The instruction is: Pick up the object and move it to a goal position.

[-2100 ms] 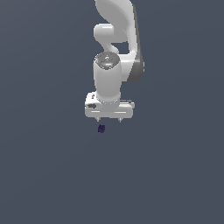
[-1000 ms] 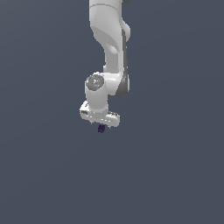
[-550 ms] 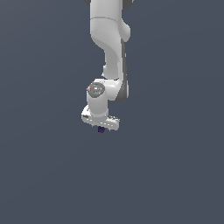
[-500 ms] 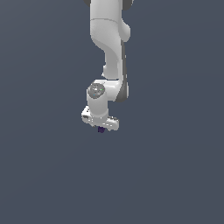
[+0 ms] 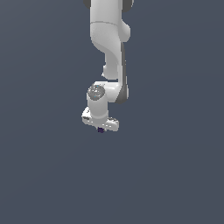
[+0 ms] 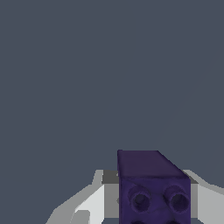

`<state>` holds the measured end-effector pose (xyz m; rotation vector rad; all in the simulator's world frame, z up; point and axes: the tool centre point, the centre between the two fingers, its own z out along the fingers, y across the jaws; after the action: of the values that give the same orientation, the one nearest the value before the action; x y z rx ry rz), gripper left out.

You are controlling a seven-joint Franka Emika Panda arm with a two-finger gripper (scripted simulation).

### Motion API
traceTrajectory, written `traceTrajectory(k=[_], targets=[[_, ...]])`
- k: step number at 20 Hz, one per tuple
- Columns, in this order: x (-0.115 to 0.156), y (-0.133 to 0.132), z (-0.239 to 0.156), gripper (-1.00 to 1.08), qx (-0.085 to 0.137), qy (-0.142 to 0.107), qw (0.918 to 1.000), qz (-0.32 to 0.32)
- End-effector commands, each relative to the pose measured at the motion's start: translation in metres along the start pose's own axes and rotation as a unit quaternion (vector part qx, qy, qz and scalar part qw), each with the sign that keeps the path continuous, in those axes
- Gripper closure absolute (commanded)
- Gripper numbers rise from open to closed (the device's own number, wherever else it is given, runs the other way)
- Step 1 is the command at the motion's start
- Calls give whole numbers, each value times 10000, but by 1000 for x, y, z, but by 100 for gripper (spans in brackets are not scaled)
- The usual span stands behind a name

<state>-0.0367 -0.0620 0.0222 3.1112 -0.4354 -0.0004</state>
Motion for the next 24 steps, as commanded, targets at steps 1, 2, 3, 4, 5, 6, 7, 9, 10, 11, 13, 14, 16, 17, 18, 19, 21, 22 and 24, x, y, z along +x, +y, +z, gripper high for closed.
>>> traceTrajectory(k=[1,2,3,4,5,6,7,9,10,11,13,14,16,17,18,19,21,22,24], targets=[[0,0,0,108,0,1,10000,-1],[0,0,0,108,0,1,10000,-1],[0,0,0,108,0,1,10000,-1],[0,0,0,108,0,1,10000,-1],[0,0,0,108,0,1,10000,-1],[0,0,-1,108,0,1,10000,-1],[0,1,-2,108,0,1,10000,-1],[2,3,-6,108,0,1,10000,-1],[3,6,-9,108,0,1,10000,-1],[4,8,-13,108,0,1,10000,-1],[7,14,-22,108,0,1,10000,-1],[9,18,-28,108,0,1,10000,-1],[13,26,-40,108,0,1,10000,-1],[16,31,-48,108,0,1,10000,-1],[19,36,-55,108,0,1,10000,-1],[22,42,-64,108,0,1,10000,-1],[27,52,-79,108,0,1,10000,-1],[30,56,-86,108,0,1,10000,-1],[35,63,-97,108,0,1,10000,-1]])
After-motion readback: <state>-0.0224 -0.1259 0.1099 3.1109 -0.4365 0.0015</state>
